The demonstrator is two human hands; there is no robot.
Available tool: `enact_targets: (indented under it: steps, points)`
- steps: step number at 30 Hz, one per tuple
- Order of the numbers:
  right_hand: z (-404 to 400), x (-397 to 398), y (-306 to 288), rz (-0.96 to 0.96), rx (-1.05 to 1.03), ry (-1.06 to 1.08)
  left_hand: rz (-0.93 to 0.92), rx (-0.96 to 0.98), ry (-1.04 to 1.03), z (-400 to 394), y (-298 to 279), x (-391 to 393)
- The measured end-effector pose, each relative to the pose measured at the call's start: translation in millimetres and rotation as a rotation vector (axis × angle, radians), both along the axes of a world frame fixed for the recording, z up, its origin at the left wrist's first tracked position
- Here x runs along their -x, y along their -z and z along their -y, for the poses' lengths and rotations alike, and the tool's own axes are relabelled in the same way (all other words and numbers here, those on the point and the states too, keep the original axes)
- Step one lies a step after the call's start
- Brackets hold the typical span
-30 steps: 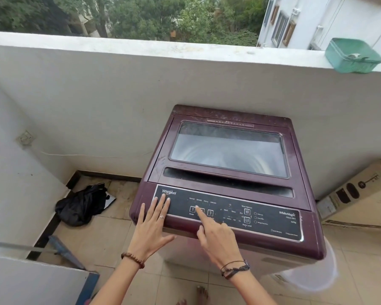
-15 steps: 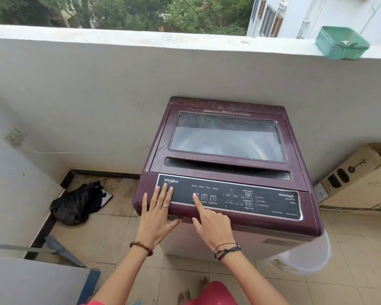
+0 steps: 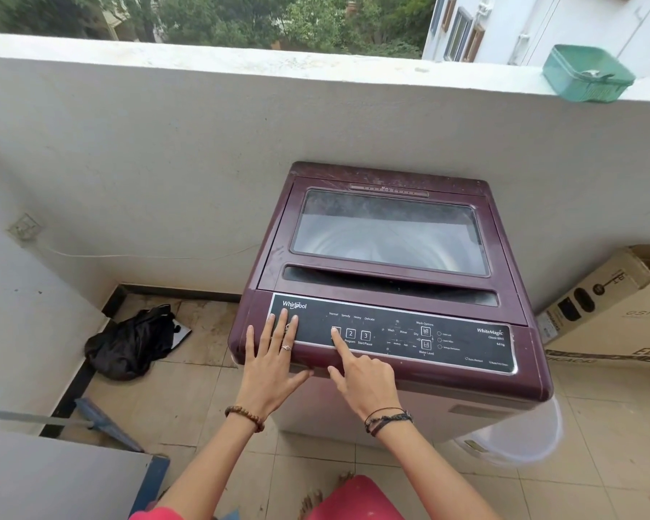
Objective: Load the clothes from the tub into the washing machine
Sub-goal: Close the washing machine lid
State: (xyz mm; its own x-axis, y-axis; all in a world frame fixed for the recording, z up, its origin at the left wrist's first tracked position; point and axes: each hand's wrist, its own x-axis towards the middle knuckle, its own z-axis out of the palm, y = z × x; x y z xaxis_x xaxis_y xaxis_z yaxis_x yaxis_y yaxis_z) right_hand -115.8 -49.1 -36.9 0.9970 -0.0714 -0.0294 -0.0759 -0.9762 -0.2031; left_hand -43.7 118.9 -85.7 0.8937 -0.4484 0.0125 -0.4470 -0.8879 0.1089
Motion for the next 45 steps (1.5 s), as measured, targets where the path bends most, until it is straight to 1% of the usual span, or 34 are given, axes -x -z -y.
enact_targets:
  steps: [1,3,5,8,11,15,18,19,25,35,39,41,43,45]
  points:
    - [1,2,-2,-0.007,-0.026,-0.002,-0.008,0.001,0.005,1,0,0]
    - [2,0,-5,-0.021,-0.015,0.023,-0.024,0.005,0.02,3,-3,-1]
    - [2,0,-7,-0.072,-0.015,0.04,-0.047,-0.009,0.058,7,-4,-6]
    - [6,6,-9,-0.071,-0.011,0.071,-0.071,-0.019,0.114,18,-9,-10]
    - [14,12,-11,-0.023,0.029,0.131,-0.071,0.065,0.107,29,-6,-9]
    - [18,16,-8,-0.014,0.045,0.185,-0.058,0.04,0.075,30,-3,-7]
    - [20,15,-4,0.082,0.096,0.219,-0.043,-0.003,0.086,30,-5,-8]
    - [19,15,-4,0.082,0.108,0.231,-0.04,-0.013,0.086,30,-5,-9]
    - [19,17,-2,0.145,0.106,0.218,0.018,-0.005,0.081,30,0,-9]
    - [21,8,0,0.073,0.14,0.204,0.039,0.013,0.073,31,2,-8]
    - [22,5,0,0.09,0.143,0.2,0.019,0.014,0.074,31,1,-8]
    - [20,9,-7,0.063,0.151,0.201,-0.001,0.015,0.077,31,-1,-7]
    - [20,12,-10,0.031,0.124,0.192,-0.017,0.009,0.075,30,-1,-7]
    - [21,15,-7,-0.029,0.047,0.182,-0.021,0.008,0.073,30,-1,-7]
